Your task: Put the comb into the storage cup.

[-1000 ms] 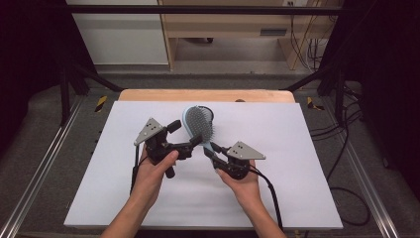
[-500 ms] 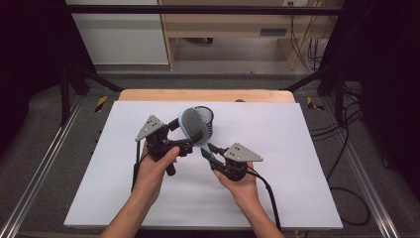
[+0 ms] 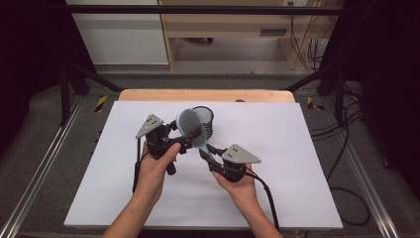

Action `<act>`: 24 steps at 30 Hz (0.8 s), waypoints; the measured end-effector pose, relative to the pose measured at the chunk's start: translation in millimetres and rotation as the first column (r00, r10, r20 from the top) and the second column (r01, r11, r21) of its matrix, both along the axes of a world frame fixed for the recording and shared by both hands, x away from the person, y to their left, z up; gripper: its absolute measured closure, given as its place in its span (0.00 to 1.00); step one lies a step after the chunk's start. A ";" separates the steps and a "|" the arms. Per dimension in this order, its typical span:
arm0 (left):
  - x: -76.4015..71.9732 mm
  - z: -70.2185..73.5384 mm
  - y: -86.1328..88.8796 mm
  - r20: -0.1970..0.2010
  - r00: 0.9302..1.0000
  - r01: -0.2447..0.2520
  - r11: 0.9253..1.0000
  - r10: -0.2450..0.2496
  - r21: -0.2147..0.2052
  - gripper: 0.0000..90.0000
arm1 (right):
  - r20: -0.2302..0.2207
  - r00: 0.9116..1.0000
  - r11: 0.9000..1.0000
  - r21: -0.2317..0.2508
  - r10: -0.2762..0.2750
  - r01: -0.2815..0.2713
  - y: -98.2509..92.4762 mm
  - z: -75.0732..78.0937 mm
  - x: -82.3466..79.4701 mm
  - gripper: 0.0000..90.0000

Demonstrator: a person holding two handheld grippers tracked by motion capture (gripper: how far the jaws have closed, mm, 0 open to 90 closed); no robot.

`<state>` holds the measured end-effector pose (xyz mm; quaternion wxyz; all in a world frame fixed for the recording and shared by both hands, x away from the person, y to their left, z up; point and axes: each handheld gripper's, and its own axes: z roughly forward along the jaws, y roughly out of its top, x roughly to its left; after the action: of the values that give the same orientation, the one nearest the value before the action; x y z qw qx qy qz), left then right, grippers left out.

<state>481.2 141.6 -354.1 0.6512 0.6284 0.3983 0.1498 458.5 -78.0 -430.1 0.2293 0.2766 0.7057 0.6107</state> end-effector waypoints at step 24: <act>-0.8 -0.7 -2.0 -0.042 0.999 -0.019 1.000 0.018 -0.024 0.43 | 0.010 1.000 1.000 -0.017 -0.007 0.007 2.6 -0.9 -1.8 0.77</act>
<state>480.3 139.6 -354.8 0.6490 0.6197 0.4195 0.1375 456.7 -75.4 -430.9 0.2375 0.2741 0.7087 0.6052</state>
